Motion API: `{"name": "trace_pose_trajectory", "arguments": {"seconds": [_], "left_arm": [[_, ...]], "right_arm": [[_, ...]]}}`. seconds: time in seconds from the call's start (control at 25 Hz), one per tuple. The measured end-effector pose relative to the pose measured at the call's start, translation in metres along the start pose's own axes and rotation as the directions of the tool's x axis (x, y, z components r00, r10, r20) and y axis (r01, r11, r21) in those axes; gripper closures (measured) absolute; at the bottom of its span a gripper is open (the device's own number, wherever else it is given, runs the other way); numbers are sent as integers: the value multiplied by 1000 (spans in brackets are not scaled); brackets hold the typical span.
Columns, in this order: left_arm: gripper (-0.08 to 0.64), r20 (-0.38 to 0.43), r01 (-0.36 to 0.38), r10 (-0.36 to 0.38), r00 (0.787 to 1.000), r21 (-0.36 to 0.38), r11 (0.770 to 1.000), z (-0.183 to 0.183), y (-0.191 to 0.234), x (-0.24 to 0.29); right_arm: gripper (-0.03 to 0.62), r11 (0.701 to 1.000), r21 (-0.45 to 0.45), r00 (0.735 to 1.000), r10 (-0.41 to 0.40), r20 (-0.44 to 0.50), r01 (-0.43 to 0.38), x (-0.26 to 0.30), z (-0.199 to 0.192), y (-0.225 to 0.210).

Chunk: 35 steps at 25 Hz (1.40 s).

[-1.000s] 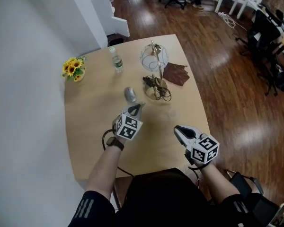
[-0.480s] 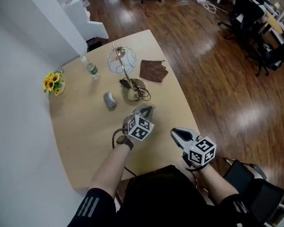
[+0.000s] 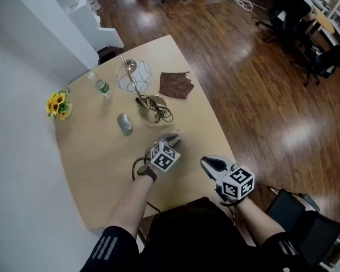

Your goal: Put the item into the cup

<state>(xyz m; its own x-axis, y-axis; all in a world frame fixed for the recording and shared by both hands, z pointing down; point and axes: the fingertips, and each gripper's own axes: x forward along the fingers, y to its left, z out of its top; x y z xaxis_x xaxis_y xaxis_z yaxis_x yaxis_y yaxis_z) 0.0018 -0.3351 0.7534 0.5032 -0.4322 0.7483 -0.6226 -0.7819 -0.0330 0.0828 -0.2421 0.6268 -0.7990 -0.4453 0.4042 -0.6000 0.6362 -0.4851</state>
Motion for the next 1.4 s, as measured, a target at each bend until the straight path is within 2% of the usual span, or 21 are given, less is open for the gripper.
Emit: {"name": "trace_pose_trajectory", "arguments": {"seconds": [0.08,0.16,0.48,0.76,0.92,1.2,1.4], "left_arm": [[447,-9,32,-32,999,6,999,-1,-6,0],[433,-21,46,-46,999,23,999,-3,-10,0],[387,-22,10,-7,1000,144,989,9,-13,-1],[342,-175,91,-63,983,159,983,-12,-18,24],[342,-218,115,-76,973,174,978,-21,-20,31],[342,-183,82,-49,982,182,980,-10,-15,28],[342,-93,46,-33,995,146,988,6,-15,-3]], "right_arm": [[549,1000,4,1000,3,-7,-3,1,-3,-2],[549,1000,4,1000,8,-13,-8,3,-5,-2],[549,1000,-7,999,26,-24,-26,7,-5,2],[549,1000,4,999,17,-38,-17,3,-12,0],[549,1000,11,999,8,-40,-8,0,-16,-2],[549,1000,11,1000,3,-30,-2,-4,-13,-5],[549,1000,2,999,31,-34,-31,1,-11,3]]}}
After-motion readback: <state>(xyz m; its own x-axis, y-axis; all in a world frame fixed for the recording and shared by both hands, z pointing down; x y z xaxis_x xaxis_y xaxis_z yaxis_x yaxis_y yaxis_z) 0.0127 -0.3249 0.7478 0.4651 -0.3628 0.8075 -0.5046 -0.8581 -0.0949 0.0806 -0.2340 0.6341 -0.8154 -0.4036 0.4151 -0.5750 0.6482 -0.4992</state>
